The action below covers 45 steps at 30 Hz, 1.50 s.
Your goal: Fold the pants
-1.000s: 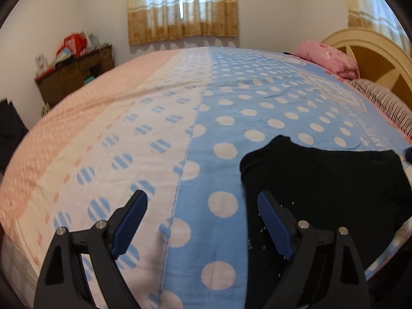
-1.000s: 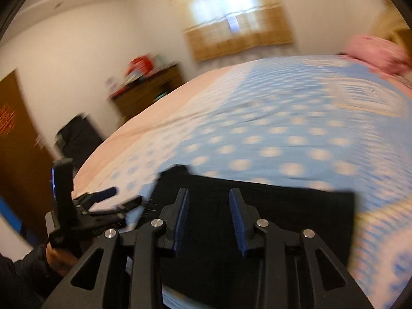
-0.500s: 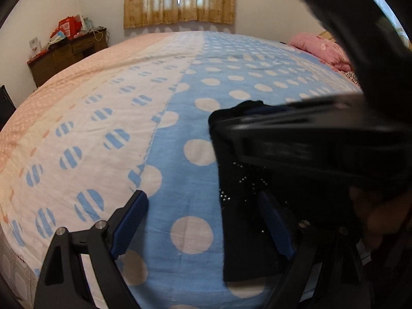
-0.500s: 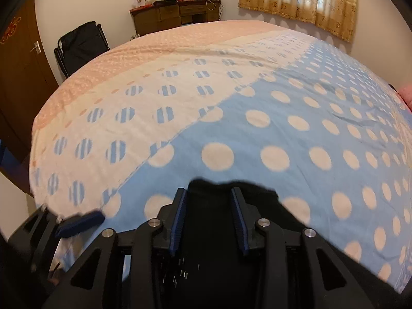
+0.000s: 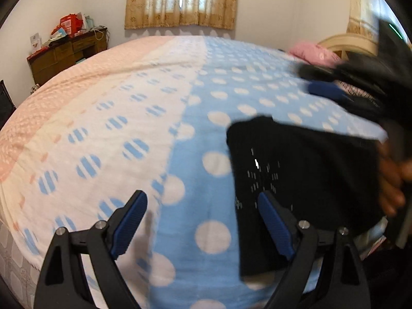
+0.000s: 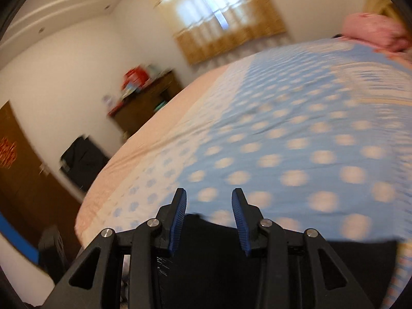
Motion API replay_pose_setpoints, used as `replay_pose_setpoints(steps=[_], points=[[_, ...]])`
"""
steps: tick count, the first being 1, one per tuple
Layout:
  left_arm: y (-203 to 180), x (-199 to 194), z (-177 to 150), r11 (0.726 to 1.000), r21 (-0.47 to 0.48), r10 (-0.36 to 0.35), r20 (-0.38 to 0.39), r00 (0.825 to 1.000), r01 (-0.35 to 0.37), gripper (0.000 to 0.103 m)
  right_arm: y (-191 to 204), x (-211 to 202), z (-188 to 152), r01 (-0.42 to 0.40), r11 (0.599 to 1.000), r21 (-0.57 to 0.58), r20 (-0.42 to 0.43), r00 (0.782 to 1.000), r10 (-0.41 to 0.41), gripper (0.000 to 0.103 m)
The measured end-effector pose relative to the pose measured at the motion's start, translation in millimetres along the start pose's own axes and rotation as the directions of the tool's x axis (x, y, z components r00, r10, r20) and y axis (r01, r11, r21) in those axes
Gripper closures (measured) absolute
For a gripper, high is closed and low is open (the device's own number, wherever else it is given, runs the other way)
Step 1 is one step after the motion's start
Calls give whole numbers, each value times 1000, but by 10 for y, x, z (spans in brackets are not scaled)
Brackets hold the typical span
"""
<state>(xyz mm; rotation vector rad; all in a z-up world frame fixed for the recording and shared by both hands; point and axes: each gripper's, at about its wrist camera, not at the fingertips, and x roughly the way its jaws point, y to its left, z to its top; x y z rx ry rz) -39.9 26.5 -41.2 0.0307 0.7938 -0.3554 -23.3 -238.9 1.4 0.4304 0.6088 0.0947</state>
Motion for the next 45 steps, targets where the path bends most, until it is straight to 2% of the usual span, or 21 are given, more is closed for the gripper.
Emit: replay_pose_setpoints(steps=[2,5,8,12,18,20,23,25,28,30,33,40,45], points=[[-8,19,106,1000,6,-5,12,1000,5,12,-218,-269,-48,78,996,34,41,996,-79,64],[-82,24,296,999,32,4,56,998,-6,12,-634,-782,-211,211,969,131,96,970,-224,64],[-164,48,424,999,50,-14,84,996,10,5,-964,-1207,-407,272,934,232,124,944,-306,62],[-268,253,477,998,67,6,52,999,-9,5,-1075,-1336,-596,271,930,248,95,949,-302,53],[-320,353,301,1000,18,-10,-34,999,10,5,-1081,-1072,-809,200,939,278,28,976,-216,51],[-334,336,255,1000,17,-6,-35,999,7,4,-1084,-948,-956,215,940,265,-16,976,-219,49],[-329,357,220,1000,13,-4,-53,999,5,1,-1056,-929,-1078,195,944,266,18,978,-207,49],[-304,386,193,1000,-11,-21,-76,997,20,1,-989,-885,-1114,192,953,234,4,980,-198,49],[-278,412,144,998,-52,-28,-88,996,24,0,-885,-831,-1182,206,961,187,-6,978,-209,48],[-315,403,109,999,-41,-13,-77,997,10,0,-872,-812,-1207,222,962,161,-7,975,-224,48],[-368,391,77,1000,-16,6,-70,998,-7,0,-886,-787,-1207,227,957,182,-4,973,-230,48],[-358,403,95,999,-28,14,-86,996,-17,0,-856,-759,-1190,246,950,191,-4,968,-250,47],[-355,385,85,999,-33,18,-104,994,-21,0,-797,-749,-1156,280,948,155,-39,960,-277,48]])
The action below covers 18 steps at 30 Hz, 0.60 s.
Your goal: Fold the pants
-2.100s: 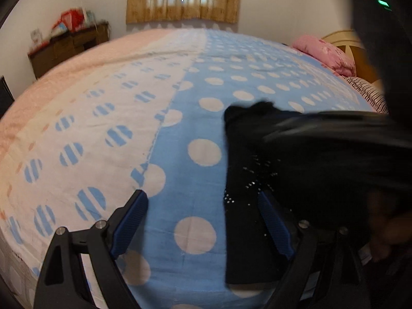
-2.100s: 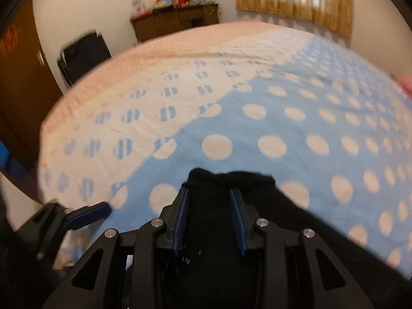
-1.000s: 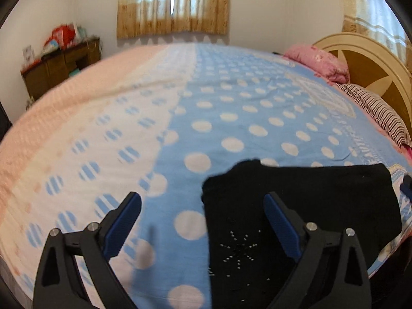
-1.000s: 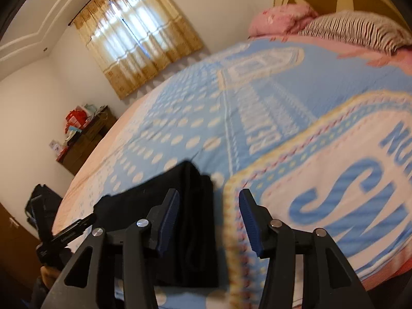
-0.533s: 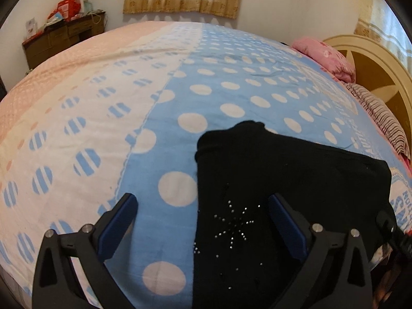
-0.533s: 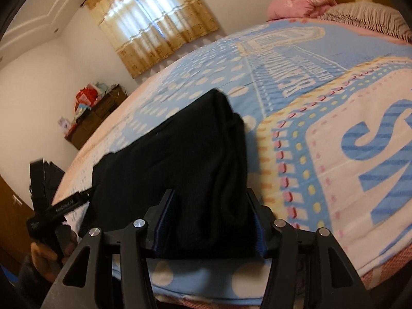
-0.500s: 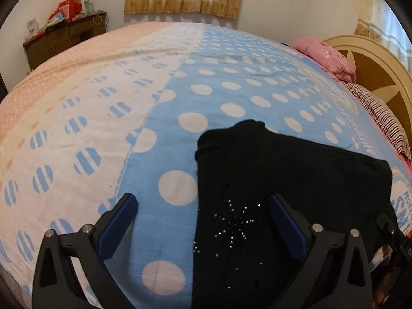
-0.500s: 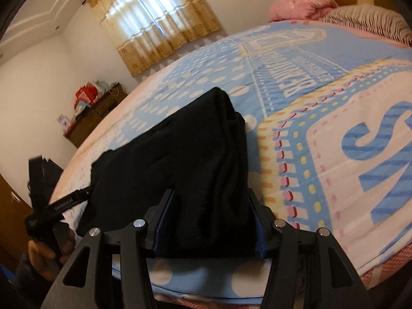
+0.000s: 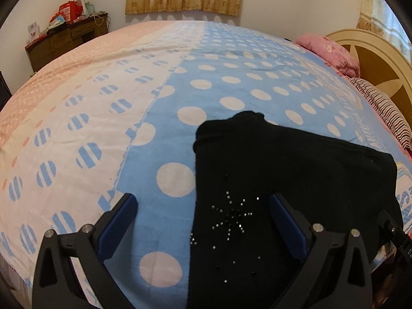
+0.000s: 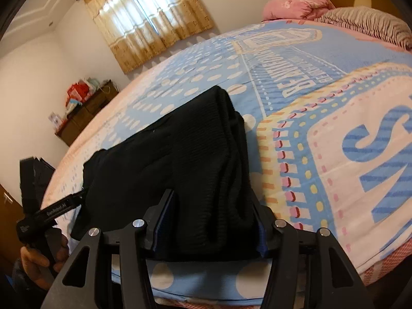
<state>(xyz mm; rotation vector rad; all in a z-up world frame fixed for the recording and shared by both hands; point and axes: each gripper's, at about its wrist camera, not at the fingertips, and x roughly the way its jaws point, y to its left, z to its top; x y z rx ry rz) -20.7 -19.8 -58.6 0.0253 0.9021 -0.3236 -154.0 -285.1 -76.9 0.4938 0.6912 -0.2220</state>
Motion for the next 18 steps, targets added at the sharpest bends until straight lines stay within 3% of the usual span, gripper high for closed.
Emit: replay_pose_setpoints(steps=[9,18], points=[[-34,5,0,1000,-4,1,-14,1000,-1,1,-6,28,-26,12,1000,3,10,1000,-12,47],[-159,-41,-13,998,9,-61,-20,998,61,35,53,34,-49,50,999,3,31,998,-50,47]])
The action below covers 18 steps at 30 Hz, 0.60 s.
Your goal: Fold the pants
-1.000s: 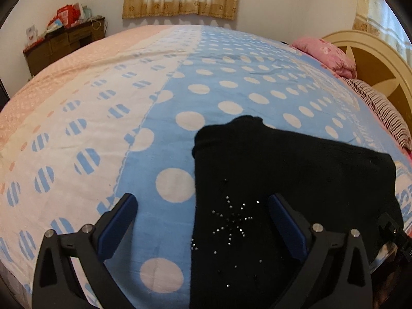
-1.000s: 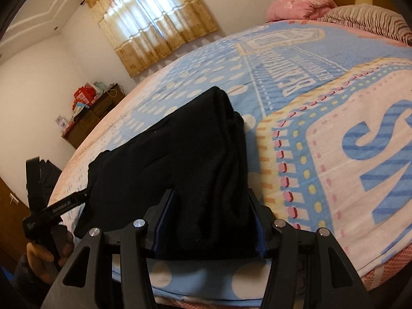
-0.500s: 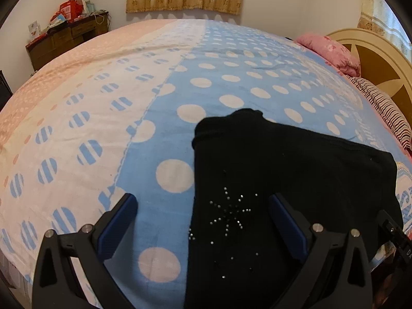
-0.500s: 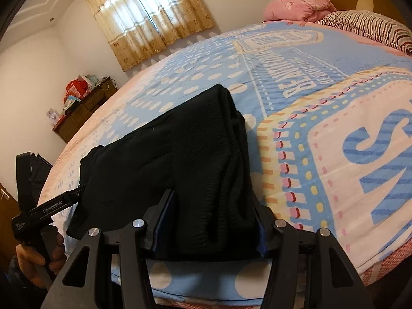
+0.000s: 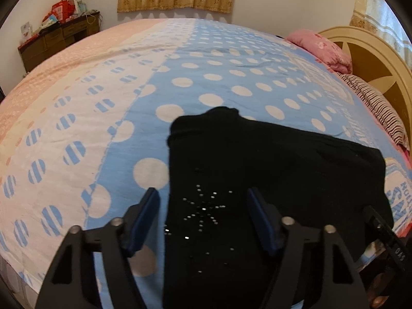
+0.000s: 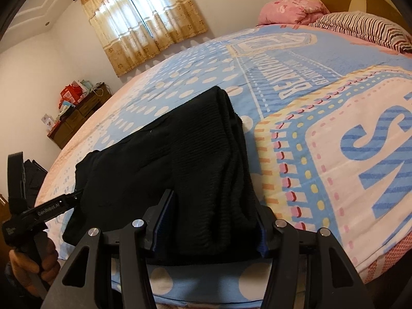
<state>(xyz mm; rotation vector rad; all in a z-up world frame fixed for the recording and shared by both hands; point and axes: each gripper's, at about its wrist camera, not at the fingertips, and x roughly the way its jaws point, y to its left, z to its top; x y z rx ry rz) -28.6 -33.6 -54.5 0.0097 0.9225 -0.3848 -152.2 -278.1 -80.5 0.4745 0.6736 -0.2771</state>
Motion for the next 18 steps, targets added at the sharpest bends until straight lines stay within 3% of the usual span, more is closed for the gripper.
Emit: replay_pose_setpoints(steps=[2,6,9,11,18], points=[[7,3,15,1000,-13,-24,-13,1000,24,42,37,9,11,17,999,-36,-14,1000,-17,50],[-25,-8,13,1000,-6,-30,-16,999,30,48,127,4,24,51,994,-93,-28,998,-54,68],[-49,-28,13,999,-4,-36,-11,999,36,60,202,-8,19,80,989,-128,-21,996,-84,71],[-81,-62,12,1000,8,-25,3,1000,25,76,245,-29,21,94,985,-144,-14,995,-97,73],[-100,-97,26,999,30,-11,7,1000,11,82,362,-112,32,128,974,-185,15,992,-128,73]])
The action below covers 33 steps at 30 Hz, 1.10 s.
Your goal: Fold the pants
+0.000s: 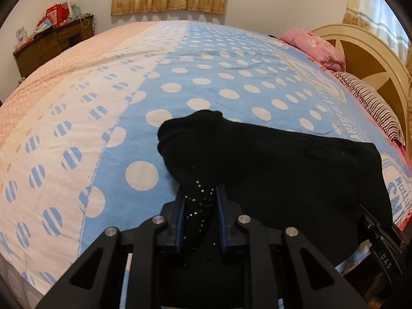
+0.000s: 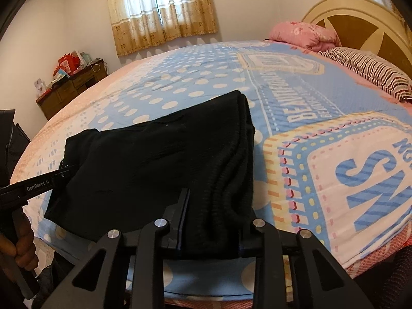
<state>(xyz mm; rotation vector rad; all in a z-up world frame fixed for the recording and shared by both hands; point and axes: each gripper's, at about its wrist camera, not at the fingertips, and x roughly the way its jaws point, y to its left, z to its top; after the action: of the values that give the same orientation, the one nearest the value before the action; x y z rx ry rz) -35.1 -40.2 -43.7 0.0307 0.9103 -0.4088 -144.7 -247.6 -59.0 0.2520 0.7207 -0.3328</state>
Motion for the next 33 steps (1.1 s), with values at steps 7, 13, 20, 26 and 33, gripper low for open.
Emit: replay_pose_setpoints(steps=[7,13,20,26,33], points=[[0,-102,33,1000,13,0,26,1000,0,85,55,-136,56,-5,1000,-7,31,1000,5,73],[-6,-157,73,1000,24,2,38,999,-3,85,149,-257,138,-14,999,-31,68,998,16,74],[0,-212,116,1000,29,-5,51,999,3,85,171,-288,168,-23,999,-31,78,997,26,74],[0,-258,132,999,37,-5,59,998,3,85,188,-358,230,-45,998,-33,97,994,48,74],[43,-369,250,999,32,9,104,995,-12,85,330,-406,368,-61,996,-71,136,988,70,74]])
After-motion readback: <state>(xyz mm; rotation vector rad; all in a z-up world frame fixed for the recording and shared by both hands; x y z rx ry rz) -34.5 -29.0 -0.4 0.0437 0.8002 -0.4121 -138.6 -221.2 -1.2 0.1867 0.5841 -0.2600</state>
